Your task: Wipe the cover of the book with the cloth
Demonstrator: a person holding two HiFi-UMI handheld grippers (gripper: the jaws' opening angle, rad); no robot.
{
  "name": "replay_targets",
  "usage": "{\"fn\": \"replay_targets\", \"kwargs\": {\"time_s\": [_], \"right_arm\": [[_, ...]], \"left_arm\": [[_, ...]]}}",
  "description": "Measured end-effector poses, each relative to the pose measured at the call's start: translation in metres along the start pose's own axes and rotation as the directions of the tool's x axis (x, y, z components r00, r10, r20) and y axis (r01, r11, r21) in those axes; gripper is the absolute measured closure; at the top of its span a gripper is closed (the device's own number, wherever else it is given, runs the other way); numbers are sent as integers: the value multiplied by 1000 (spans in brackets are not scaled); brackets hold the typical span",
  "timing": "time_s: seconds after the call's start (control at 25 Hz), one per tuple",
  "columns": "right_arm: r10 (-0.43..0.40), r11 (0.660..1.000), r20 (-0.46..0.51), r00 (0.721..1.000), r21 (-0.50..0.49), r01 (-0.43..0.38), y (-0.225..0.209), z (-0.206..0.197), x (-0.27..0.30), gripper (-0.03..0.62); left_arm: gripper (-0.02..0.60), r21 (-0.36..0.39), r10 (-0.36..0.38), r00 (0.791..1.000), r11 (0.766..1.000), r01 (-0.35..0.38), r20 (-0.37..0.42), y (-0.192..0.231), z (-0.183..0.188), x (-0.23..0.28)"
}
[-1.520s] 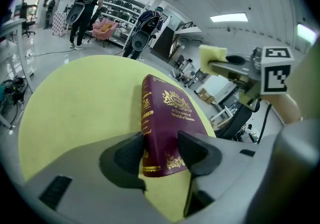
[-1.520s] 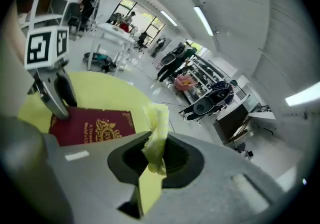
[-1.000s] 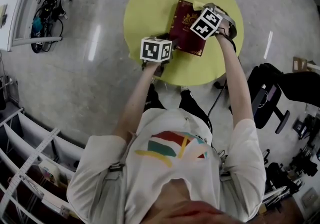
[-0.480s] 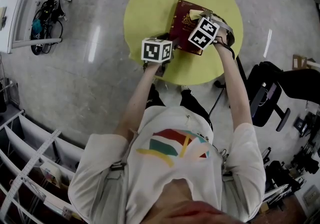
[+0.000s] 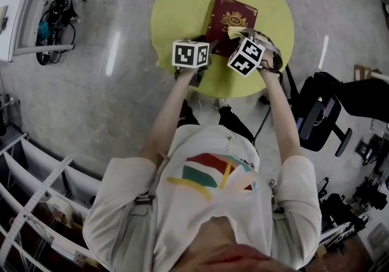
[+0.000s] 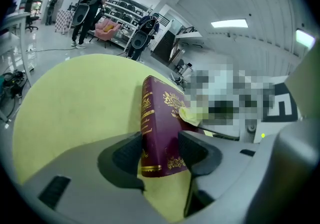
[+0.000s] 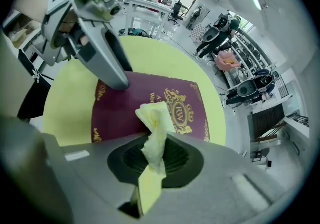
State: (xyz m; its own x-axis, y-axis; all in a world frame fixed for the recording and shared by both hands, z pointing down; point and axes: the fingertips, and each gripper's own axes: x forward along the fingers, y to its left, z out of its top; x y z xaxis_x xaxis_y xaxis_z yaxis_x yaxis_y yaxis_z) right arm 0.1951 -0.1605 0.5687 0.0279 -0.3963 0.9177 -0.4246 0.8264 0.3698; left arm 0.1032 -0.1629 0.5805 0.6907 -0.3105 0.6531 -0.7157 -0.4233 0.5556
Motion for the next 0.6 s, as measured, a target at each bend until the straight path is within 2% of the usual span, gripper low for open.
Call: {"fn": "replay_targets", "kwargs": {"time_s": [0.6], "right_arm": [[59, 998, 34, 998, 25, -60, 80, -6, -34, 565]], "left_arm": [[360, -24, 3, 1000, 1000, -2, 12, 2, 2, 0]]}}
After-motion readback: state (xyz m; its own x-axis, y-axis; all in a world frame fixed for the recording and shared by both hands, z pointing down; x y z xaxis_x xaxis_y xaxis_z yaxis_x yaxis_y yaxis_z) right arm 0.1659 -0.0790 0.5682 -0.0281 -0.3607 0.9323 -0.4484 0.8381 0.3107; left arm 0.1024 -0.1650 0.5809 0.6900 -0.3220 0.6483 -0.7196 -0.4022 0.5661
